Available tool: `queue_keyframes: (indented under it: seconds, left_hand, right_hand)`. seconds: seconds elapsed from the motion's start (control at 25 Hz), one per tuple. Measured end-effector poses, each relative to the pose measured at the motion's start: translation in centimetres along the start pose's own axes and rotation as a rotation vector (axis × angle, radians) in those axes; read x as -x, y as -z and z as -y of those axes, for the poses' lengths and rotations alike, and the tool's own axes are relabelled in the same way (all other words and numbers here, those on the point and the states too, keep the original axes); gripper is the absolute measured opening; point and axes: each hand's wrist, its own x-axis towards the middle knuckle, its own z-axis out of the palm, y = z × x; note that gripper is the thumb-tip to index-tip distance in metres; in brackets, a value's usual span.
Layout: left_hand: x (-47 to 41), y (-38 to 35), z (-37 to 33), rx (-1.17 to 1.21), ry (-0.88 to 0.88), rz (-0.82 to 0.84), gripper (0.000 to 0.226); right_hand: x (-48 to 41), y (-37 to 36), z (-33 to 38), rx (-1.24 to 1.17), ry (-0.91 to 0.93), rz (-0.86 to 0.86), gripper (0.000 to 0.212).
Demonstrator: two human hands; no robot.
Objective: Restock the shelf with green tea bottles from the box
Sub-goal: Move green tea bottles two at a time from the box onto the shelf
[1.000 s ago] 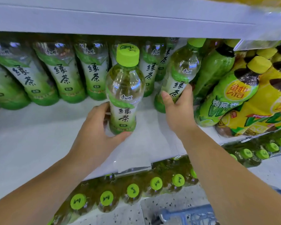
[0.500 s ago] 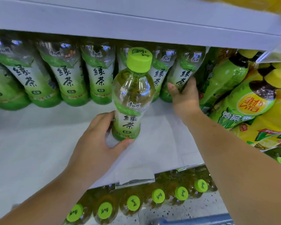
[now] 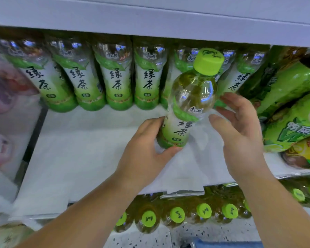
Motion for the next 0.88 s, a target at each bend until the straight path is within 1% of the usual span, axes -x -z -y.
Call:
queue_keyframes:
  seconds: [0.08, 0.12, 0.16, 0.24, 0.36, 0.44, 0.56, 0.76, 0.88]
  left_hand:
    - [0.0, 0.1, -0.4, -0.023, -0.007, -0.005, 0.059]
    - [0.2, 0.2, -0.7, -0.058, -0.008, -0.011, 0.055]
    - [0.6, 0.5, -1.1, -0.104, -0.004, -0.017, 0.052]
    - [1.4, 1.3, -1.5, -0.18, 0.022, -0.029, 0.048]
    - [2.9, 2.6, -1.5, -0.224, 0.066, -0.028, 0.047]
    - [3.9, 4.0, -1.2, -0.236, 0.101, -0.033, 0.046]
    - [5.2, 6.7, 0.0, -0.256, 0.145, -0.081, 0.05]
    - [5.8, 11.1, 1.7, -0.341, 0.245, -0.142, 0.065]
    - [5.6, 12.9, 2.6, -0.385, 0.309, -0.196, 0.065]
  right_hand:
    - [2.1, -1.3, 1.2, -0.081, 0.019, 0.231, 0.065]
    - [2.6, -2.1, 1.6, -0.055, 0.031, 0.284, 0.062]
    - [3.0, -2.8, 1.9, -0.007, 0.034, 0.283, 0.055]
    - [3.4, -4.0, 2.3, 0.054, 0.034, 0.218, 0.046]
    - [4.4, -5.4, 2.6, 0.049, 0.027, 0.228, 0.042]
    - [5.1, -7.0, 3.3, 0.053, 0.018, 0.259, 0.042]
    - [5.9, -10.3, 4.1, 0.015, 0.029, 0.324, 0.042]
    - [6.2, -15.9, 4.8, -0.024, 0.097, 0.422, 0.045]
    - [5.9, -19.2, 5.1, -0.032, 0.129, 0.454, 0.043]
